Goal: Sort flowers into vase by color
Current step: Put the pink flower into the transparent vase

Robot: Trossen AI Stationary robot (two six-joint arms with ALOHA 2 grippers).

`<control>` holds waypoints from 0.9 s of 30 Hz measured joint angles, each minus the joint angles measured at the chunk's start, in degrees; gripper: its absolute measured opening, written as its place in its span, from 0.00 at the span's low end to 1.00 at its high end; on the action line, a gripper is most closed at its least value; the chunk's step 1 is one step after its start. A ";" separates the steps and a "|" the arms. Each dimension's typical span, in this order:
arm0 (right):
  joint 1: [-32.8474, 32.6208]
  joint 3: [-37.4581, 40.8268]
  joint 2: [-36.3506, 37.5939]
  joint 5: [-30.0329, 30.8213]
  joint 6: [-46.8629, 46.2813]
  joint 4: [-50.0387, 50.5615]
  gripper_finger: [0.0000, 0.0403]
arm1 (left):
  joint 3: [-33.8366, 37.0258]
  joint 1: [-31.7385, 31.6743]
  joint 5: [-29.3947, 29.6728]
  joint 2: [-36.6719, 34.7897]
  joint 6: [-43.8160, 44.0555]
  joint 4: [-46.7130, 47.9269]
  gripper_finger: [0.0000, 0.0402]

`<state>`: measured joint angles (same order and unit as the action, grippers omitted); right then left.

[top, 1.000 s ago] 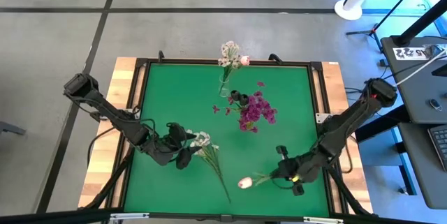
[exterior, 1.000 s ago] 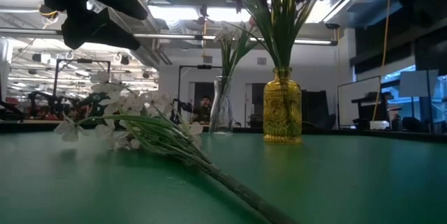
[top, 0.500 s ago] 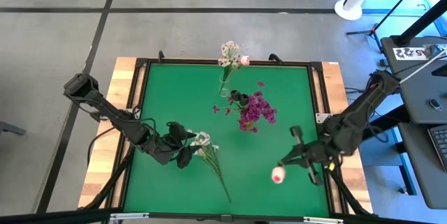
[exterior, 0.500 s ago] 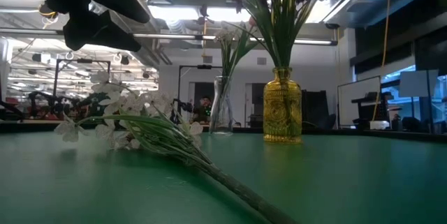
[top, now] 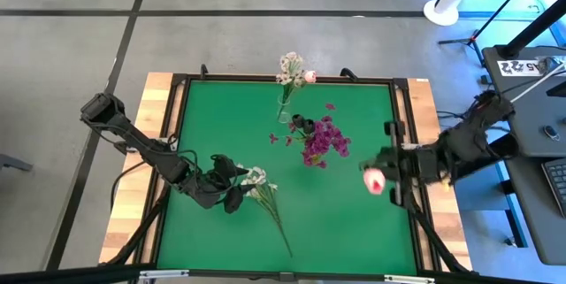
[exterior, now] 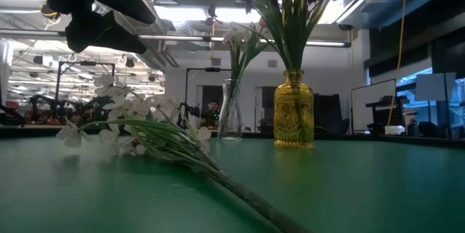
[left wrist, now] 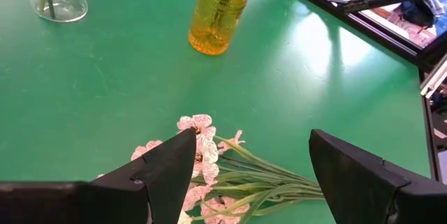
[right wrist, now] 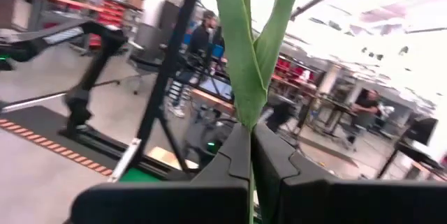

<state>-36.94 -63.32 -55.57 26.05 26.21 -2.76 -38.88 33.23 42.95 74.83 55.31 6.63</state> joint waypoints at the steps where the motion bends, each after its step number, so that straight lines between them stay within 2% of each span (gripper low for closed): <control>1: 2.15 -0.52 -0.11 -1.47 -0.59 0.71 0.00 | 0.01 0.00 -0.20 0.00 0.00 -0.01 0.68; 3: 7.07 -0.95 -0.22 -6.05 -2.87 1.92 0.00 | 0.01 0.00 -0.76 0.00 0.13 -0.04 0.68; 9: 23.23 -0.95 -0.63 -26.30 -10.30 3.80 0.00 | 0.00 0.02 -2.16 0.00 1.55 -0.55 0.68; 15: 37.15 -0.93 -1.47 -46.12 -12.52 1.16 0.00 | 0.00 -0.70 -2.17 0.00 1.27 -0.76 0.68; 22: 46.42 -0.77 -1.80 -59.02 -15.10 -12.33 0.00 | 0.00 -3.45 -2.18 0.00 1.16 -1.78 0.68; 27: 53.18 -0.76 -1.67 -64.67 -19.81 -17.22 0.00 | 0.01 -6.05 -3.00 0.02 1.13 -5.54 0.68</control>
<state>16.25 -64.07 -57.24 -38.61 6.40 -19.98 -38.87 27.18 39.96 74.85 56.44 1.10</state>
